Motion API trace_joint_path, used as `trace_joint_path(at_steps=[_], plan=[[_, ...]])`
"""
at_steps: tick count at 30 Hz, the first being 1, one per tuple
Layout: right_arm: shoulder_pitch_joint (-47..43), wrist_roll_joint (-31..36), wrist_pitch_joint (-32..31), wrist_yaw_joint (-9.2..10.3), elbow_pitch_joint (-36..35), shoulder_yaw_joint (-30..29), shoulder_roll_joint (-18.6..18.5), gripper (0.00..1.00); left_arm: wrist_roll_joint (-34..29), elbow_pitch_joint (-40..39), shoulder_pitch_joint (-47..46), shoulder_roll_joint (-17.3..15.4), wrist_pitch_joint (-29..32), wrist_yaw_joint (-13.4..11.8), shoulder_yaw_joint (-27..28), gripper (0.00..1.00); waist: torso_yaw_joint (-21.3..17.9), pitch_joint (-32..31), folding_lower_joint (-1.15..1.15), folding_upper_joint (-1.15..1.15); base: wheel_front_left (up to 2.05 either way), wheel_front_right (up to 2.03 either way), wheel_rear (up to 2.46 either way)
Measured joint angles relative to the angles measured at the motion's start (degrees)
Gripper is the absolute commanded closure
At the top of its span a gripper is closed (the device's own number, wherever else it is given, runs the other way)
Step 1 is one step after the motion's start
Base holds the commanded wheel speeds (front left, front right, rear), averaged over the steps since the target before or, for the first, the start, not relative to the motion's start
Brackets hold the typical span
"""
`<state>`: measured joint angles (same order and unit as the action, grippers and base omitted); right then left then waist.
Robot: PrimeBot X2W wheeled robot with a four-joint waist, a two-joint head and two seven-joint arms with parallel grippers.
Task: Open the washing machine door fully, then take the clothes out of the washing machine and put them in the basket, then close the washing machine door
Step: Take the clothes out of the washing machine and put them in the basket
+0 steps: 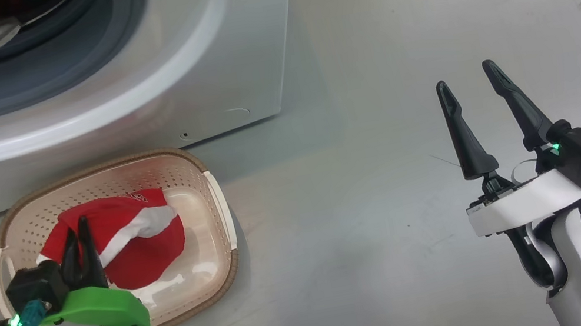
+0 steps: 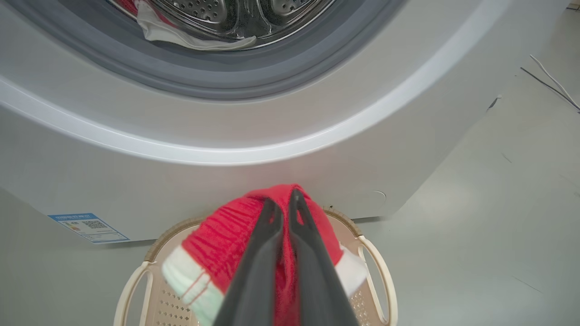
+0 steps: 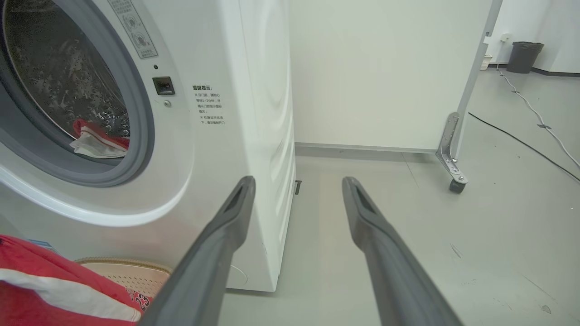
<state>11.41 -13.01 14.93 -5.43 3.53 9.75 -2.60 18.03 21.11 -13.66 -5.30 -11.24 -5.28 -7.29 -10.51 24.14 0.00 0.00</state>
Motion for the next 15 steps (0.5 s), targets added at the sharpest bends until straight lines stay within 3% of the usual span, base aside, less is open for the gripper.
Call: trace_joint_path(at_steps=[15], plan=[[6.6, -0.4, 0.0, -0.03, -3.3, 1.0, 0.0, 0.0, 2.9, 12.5, -11.6, -1.3, 0.7, 4.2, 1.3, 1.0, -2.8, 11.5, 0.0, 0.0, 0.0, 0.0, 0.0]])
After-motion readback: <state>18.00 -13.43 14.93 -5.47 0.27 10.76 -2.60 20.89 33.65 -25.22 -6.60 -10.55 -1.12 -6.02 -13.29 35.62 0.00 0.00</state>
